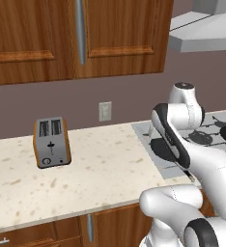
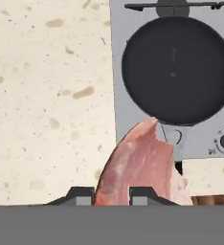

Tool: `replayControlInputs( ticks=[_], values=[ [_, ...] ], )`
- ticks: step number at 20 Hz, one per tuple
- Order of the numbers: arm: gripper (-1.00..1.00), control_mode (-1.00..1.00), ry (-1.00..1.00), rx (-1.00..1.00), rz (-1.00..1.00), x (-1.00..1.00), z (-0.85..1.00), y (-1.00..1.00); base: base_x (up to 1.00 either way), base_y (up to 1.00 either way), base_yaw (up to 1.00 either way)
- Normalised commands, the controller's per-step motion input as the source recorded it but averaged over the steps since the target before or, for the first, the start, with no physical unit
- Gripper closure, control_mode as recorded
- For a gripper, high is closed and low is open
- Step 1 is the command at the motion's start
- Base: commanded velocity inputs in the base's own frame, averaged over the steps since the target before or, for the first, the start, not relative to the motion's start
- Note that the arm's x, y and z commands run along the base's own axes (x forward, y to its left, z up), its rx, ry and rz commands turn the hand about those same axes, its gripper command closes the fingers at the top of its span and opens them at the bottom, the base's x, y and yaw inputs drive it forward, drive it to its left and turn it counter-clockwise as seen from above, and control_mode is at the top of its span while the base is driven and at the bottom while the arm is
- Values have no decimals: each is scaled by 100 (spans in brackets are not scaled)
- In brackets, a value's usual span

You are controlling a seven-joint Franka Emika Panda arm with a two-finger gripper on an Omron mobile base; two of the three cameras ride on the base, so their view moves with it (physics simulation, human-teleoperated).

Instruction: Place both pans onto different burners. Then place the potato and the steak on different pans.

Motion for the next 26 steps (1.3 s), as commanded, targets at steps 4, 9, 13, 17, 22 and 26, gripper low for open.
replayControlInputs(
  ticks=[4,9,13,17,22,26],
  values=[
    [100,-100,-7,7,14,41,1,-35,0,0,0],
    [100,-100,-2,5,12,53,0,-31,0,0,0],
    [100,-100,0,3,8,44,-2,-37,0,0,0],
    [100,-100,0,1,5,40,-15,-41,0,0,0],
    [100,-100,0,0,5,36,-31,-24,0,0,0],
    [100,-100,0,0,5,36,-38,-16,0,0,0]
  ],
)
